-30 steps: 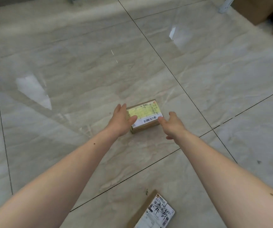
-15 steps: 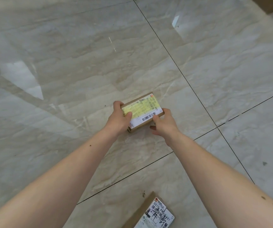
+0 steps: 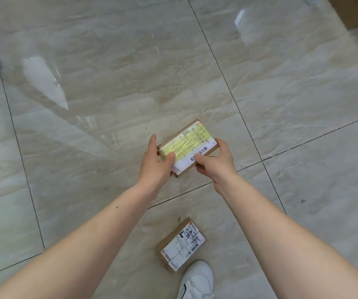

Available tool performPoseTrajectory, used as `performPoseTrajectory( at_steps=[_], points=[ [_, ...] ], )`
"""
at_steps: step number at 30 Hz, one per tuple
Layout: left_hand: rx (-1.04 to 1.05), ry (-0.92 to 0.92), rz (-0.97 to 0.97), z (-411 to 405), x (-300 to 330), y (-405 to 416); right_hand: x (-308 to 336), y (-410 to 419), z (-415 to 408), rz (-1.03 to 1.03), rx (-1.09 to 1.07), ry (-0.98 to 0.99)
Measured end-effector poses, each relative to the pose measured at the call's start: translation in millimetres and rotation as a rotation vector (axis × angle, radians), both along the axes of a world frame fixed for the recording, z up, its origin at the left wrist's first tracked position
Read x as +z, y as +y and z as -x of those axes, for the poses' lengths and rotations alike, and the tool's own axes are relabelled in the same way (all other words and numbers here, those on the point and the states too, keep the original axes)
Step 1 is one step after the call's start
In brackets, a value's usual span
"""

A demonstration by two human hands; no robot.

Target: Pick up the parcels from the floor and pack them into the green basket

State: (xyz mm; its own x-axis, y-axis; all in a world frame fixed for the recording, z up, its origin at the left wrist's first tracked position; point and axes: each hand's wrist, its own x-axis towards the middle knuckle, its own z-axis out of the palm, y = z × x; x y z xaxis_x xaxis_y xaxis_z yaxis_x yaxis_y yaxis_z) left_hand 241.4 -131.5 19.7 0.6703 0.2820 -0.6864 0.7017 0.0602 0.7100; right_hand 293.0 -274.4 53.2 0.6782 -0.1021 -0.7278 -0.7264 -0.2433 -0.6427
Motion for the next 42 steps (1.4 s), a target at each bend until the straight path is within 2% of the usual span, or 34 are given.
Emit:
performPoseTrajectory(
  at_steps=[5,14,19,22,32,42],
  points=[
    [-0.024,-0.019,-0.021,14,100,1,96,-2,10,-0.007,0.025,0.009],
    [-0.023,-0.073,-0.109,19,287,31,288,26,5,-0.034,0.123,-0.118],
    [-0.018,-0.125,-0.140,55,388,62,376,52,34,-0.080,0.170,-0.157],
    [-0.014,-0.158,-0.095,88,434,76,419,68,56,-0.108,0.179,-0.177],
    [0.155,-0.237,0.007,179,521,111,505,113,135,-0.101,0.293,-0.266],
    [0.397,-0.278,0.019,301,544,138,524,159,244,-0.118,0.423,-0.261]
  ],
)
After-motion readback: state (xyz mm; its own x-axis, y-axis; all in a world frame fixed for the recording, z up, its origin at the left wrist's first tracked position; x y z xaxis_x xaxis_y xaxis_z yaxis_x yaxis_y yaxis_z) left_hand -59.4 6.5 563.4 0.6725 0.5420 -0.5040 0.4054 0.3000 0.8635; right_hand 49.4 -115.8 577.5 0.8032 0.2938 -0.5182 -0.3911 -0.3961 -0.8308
